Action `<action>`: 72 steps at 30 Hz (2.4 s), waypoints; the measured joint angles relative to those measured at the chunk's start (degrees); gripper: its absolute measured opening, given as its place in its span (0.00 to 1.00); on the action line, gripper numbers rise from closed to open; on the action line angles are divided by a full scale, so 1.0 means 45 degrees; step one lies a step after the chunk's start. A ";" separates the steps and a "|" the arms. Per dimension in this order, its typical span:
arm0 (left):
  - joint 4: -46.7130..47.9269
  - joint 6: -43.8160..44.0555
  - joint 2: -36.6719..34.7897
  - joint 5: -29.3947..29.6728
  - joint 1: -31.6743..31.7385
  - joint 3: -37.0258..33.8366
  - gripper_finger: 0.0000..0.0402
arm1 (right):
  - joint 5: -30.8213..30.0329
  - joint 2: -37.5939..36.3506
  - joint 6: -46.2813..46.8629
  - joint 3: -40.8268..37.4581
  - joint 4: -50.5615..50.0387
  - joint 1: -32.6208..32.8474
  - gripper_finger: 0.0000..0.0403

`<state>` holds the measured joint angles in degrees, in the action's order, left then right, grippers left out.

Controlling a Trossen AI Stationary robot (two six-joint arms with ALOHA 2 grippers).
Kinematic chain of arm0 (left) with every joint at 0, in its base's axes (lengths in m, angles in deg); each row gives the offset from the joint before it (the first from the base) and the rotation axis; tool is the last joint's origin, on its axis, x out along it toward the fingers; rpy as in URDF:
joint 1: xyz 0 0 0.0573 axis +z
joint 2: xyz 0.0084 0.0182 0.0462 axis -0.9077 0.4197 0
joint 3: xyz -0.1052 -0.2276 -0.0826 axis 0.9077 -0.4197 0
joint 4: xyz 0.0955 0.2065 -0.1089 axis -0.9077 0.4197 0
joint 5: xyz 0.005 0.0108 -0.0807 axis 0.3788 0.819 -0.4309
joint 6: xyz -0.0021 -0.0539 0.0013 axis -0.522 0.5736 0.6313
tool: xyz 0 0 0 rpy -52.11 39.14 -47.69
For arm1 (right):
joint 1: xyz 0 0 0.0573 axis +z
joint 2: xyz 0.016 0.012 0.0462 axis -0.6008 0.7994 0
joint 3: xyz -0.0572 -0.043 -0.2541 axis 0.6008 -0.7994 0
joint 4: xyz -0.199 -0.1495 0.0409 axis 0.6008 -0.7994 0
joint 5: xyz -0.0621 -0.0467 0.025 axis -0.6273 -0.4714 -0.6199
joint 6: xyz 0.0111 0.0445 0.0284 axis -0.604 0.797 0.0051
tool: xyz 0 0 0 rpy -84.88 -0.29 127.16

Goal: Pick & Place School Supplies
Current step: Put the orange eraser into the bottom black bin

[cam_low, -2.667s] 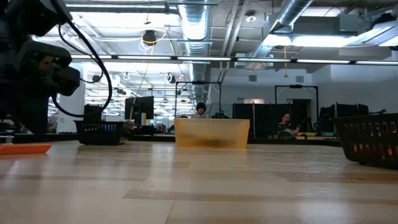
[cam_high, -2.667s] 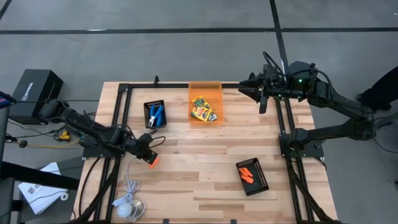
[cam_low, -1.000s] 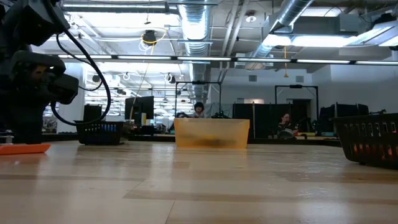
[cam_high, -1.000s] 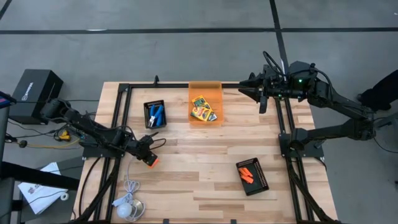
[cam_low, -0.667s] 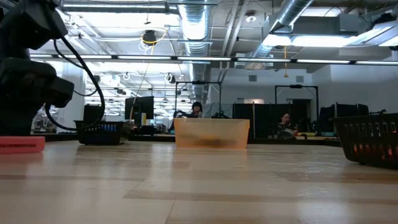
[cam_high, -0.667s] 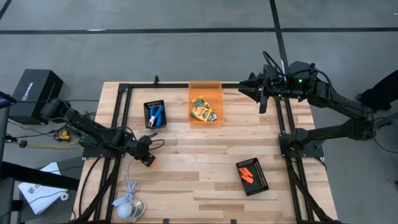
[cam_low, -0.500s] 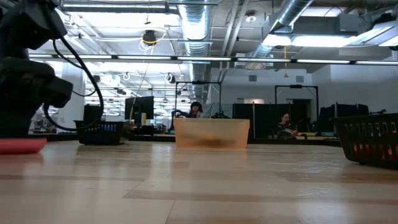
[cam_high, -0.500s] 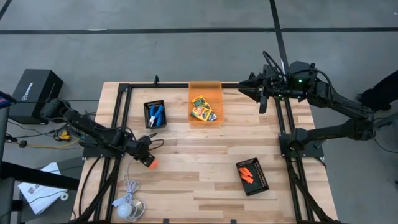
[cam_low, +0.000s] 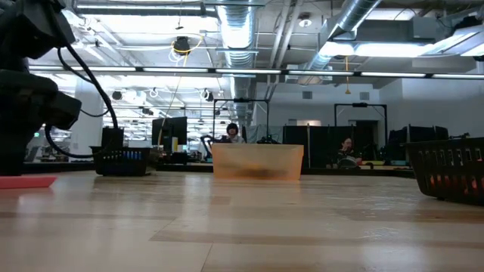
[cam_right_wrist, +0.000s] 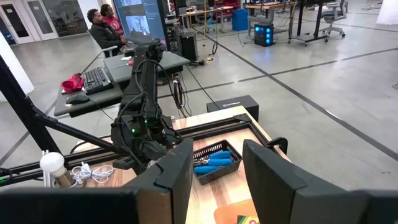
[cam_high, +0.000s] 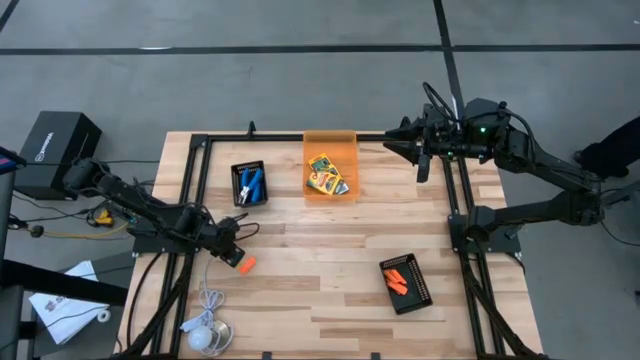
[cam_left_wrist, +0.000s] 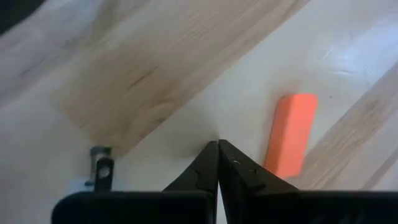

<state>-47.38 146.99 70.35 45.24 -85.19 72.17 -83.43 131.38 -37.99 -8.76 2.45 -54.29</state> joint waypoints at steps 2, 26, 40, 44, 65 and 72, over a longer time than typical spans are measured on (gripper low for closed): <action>0.0032 0.0066 -0.0319 -0.0193 0.0000 0.0208 0.00 | 0.0000 0.0000 0.0000 0.0000 0.0005 0.0000 0.33; -0.1733 -0.0274 0.4219 -0.2832 0.0107 0.2310 0.56 | -0.0034 0.0005 -0.0165 0.0000 0.0377 -0.0010 0.33; -0.1511 -0.0783 0.6590 -0.3214 0.1211 0.3202 0.52 | -0.0034 0.0005 -0.0248 0.0000 0.0292 -0.0005 0.32; -0.1222 -0.0132 0.6610 -0.3230 0.1564 0.3166 0.52 | -0.0024 0.0005 -0.0342 0.0000 0.0291 -0.0005 0.32; -0.0930 0.2713 0.6908 -0.3554 0.2157 0.3110 0.48 | 0.0326 0.0083 -0.0748 -0.0005 0.0165 -0.0005 0.32; -0.0932 0.3016 0.6942 -0.3583 0.2159 0.3110 0.47 | 0.0397 0.0083 -0.1377 -0.0005 -0.0322 -0.0015 0.32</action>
<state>-51.58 160.56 101.59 29.12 -75.48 86.17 -81.64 131.75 -44.19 -8.78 1.00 -54.36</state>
